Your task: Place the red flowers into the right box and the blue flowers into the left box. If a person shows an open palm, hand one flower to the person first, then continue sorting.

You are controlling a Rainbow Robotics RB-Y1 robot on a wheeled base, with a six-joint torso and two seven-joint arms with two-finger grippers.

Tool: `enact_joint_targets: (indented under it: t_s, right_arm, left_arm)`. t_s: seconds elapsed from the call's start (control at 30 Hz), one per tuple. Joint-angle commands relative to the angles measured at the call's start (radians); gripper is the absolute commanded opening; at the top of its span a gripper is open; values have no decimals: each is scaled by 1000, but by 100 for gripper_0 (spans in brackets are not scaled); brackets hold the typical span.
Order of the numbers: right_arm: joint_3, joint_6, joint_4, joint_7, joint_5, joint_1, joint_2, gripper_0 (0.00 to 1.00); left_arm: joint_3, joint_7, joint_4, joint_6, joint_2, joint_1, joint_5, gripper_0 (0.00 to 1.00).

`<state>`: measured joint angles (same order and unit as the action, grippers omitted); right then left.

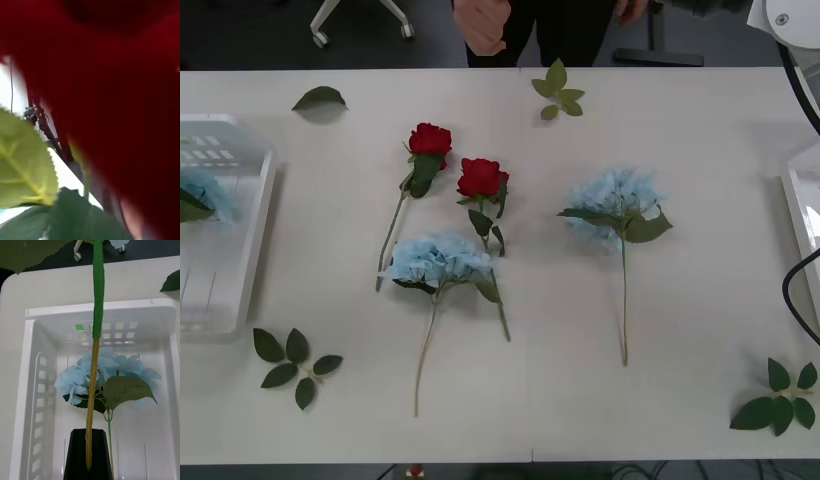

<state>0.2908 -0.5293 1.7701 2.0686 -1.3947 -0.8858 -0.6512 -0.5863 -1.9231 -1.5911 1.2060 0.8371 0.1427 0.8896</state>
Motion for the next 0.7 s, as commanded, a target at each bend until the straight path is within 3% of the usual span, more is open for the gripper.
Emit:
enact_joint_targets:
  t_s: [0.03,0.13,0.2,0.4,0.7]
  right_arm:
    - [-13,3,14,36,-21,-24,2,75]
    - [-13,-28,14,44,-49,-27,1,93]
    - [-15,-58,15,47,-79,-27,-1,99]
    - [-42,-210,12,25,-153,-27,-13,100]
    - [-65,-509,35,-291,-89,-27,-57,100]
  left_arm:
    - [10,-27,-18,-11,28,5,-11,0]
    - [10,-27,-18,-11,28,5,-11,0]
    - [10,-27,-18,-11,28,5,-12,0]
    - [5,-30,-18,-11,28,5,-17,0]
    - [3,-33,-13,-26,28,0,-55,0]
